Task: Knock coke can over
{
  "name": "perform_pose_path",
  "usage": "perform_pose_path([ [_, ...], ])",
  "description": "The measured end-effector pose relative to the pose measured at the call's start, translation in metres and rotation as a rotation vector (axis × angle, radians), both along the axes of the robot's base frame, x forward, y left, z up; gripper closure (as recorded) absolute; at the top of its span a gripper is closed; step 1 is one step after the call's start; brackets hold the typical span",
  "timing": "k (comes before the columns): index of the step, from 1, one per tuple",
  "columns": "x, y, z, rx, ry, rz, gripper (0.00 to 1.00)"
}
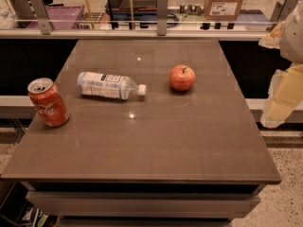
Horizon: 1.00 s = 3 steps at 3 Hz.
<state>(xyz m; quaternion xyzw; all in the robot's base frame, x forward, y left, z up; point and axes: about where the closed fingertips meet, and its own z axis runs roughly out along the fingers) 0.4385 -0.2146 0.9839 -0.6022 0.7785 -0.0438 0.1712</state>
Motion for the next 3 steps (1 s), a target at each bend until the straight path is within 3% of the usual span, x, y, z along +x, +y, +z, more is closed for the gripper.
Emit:
perform_pose_path([
  [1, 0.0, 0.0, 0.0, 0.0, 0.0, 0.0, 0.0],
  [3, -0.005, 0.018, 0.009, 0.104, -0.016, 0.025, 0.0],
])
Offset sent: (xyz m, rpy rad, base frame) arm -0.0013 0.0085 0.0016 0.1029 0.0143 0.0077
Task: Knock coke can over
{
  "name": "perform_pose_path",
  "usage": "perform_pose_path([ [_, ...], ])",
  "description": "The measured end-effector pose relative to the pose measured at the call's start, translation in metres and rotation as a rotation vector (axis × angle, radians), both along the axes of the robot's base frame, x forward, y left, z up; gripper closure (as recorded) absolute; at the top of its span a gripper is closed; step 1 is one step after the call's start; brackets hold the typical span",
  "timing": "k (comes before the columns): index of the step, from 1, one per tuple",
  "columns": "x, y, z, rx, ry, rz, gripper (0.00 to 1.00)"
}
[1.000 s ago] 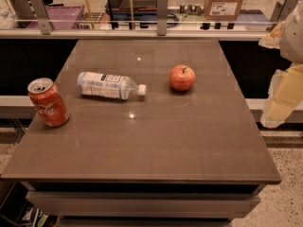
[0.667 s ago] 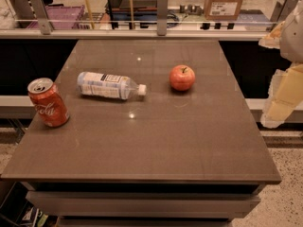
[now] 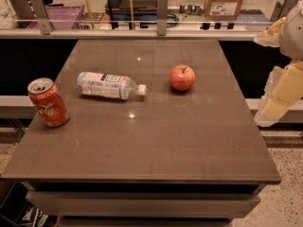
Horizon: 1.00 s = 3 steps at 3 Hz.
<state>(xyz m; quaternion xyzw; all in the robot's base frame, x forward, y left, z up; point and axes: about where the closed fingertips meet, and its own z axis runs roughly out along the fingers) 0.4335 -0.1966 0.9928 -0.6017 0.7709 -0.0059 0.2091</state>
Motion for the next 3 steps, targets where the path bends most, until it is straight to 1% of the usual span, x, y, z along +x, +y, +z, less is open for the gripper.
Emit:
perform_pose_path([
  [1, -0.008, 0.021, 0.008, 0.08, -0.038, 0.04, 0.0],
  [2, -0.017, 0.048, 0.013, 0.192, -0.091, 0.077, 0.0],
  [3, -0.017, 0.074, 0.011, 0.343, -0.14, 0.1, 0.0],
])
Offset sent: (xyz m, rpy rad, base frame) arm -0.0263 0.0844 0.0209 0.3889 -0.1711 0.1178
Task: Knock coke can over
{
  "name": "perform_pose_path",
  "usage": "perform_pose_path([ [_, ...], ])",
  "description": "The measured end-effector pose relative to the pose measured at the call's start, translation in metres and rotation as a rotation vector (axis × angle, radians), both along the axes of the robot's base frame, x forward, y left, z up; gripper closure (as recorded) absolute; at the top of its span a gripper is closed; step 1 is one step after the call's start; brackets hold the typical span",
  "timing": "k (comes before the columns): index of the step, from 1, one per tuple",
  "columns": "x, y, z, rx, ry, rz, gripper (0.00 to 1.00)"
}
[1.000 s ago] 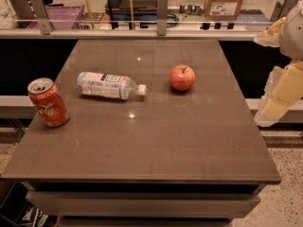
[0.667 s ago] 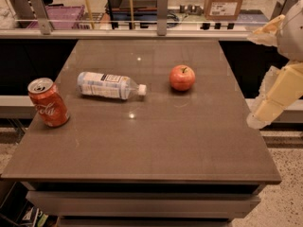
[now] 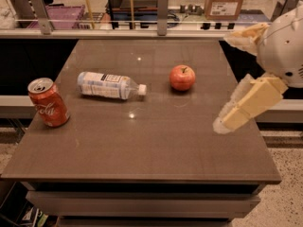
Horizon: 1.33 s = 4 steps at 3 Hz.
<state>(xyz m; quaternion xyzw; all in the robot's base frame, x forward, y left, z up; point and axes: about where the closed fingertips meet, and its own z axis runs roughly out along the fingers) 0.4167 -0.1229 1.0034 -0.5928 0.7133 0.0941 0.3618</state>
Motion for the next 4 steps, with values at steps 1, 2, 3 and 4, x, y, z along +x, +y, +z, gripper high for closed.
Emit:
perform_pose_path([
  [1, 0.003, 0.027, -0.008, 0.151, -0.02, 0.029, 0.0],
  [2, 0.005, 0.059, -0.019, 0.292, -0.018, 0.086, 0.0],
  [3, 0.007, 0.093, -0.029, 0.405, 0.0, 0.132, 0.0],
  [4, 0.017, 0.149, -0.031, 0.502, -0.033, 0.126, 0.0],
])
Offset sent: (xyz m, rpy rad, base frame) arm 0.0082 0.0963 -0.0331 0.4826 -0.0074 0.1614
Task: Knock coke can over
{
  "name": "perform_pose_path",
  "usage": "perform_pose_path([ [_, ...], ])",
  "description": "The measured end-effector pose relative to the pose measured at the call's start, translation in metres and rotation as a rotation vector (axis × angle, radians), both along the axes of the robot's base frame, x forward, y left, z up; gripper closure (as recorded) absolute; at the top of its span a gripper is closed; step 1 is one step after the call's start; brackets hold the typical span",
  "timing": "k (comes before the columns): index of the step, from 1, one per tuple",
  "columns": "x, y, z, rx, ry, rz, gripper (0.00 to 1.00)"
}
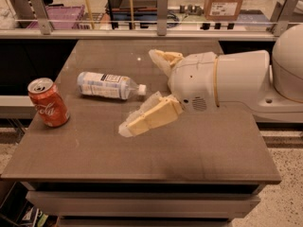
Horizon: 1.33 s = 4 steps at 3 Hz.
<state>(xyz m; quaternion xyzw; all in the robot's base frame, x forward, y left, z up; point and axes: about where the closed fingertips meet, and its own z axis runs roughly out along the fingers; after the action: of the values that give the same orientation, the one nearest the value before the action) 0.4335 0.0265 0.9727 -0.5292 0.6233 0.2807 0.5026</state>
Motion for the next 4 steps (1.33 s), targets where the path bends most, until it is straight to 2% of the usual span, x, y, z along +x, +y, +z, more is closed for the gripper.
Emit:
perform_pose_path([
  [1, 0.0, 0.0, 0.0, 0.0, 0.0, 0.0, 0.0],
  [2, 0.005, 0.016, -0.011, 0.009, 0.013, 0.041, 0.0],
  [4, 0.023, 0.059, -0.038, 0.108, 0.006, 0.097, 0.0],
])
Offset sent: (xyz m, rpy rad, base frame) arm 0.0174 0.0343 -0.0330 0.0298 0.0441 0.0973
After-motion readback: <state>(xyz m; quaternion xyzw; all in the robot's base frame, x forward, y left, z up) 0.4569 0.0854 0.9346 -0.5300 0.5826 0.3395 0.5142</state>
